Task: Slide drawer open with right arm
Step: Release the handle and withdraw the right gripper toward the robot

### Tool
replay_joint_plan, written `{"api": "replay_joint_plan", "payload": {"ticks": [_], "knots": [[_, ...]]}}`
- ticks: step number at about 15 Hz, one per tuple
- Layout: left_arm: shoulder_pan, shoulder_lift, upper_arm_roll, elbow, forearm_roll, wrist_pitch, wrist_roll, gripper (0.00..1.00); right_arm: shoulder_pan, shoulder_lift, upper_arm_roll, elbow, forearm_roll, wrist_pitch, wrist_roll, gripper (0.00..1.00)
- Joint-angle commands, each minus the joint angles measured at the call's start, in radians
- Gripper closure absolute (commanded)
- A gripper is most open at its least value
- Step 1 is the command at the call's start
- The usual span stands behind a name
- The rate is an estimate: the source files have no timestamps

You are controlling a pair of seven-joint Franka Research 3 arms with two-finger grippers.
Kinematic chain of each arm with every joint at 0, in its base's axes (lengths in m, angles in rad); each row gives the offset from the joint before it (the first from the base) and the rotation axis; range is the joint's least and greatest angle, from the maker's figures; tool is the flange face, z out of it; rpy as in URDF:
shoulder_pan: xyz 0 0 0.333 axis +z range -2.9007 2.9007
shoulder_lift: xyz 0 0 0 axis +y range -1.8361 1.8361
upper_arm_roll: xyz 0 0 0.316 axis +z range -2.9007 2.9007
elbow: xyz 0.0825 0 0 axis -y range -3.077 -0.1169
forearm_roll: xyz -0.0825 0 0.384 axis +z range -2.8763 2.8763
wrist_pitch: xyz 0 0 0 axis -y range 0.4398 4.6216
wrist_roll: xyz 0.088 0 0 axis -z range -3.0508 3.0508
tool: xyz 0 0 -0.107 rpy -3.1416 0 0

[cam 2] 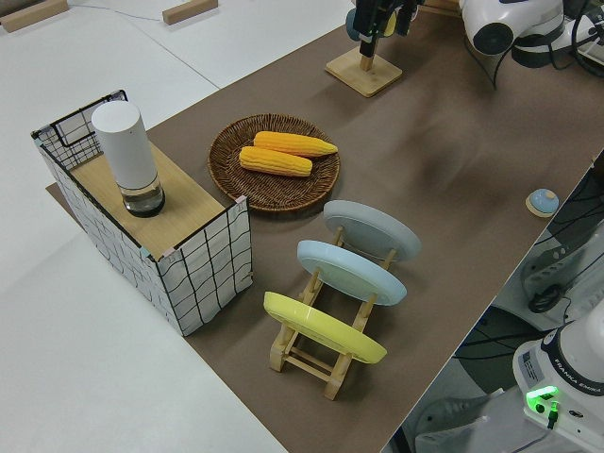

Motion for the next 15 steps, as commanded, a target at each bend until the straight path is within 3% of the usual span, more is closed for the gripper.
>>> {"api": "replay_joint_plan", "payload": {"ticks": [1,6,10,15], "knots": [[0.004,0.011,-0.006,0.026,0.017,-0.020,0.010,0.01,0.031,0.009,-0.005,0.043,0.046,-0.001,-0.029,0.015],[0.004,0.011,-0.006,0.024,0.017,-0.020,0.010,0.01,0.048,-0.018,0.004,0.147,0.245,-0.004,-0.055,0.015],[0.004,0.011,-0.006,0.026,0.017,-0.020,0.010,0.01,0.043,-0.081,0.004,0.190,0.445,0.000,-0.055,0.015],[0.004,0.011,-0.006,0.024,0.017,-0.020,0.010,0.01,-0.042,-0.152,0.004,0.261,0.708,0.019,-0.122,0.017]]}}
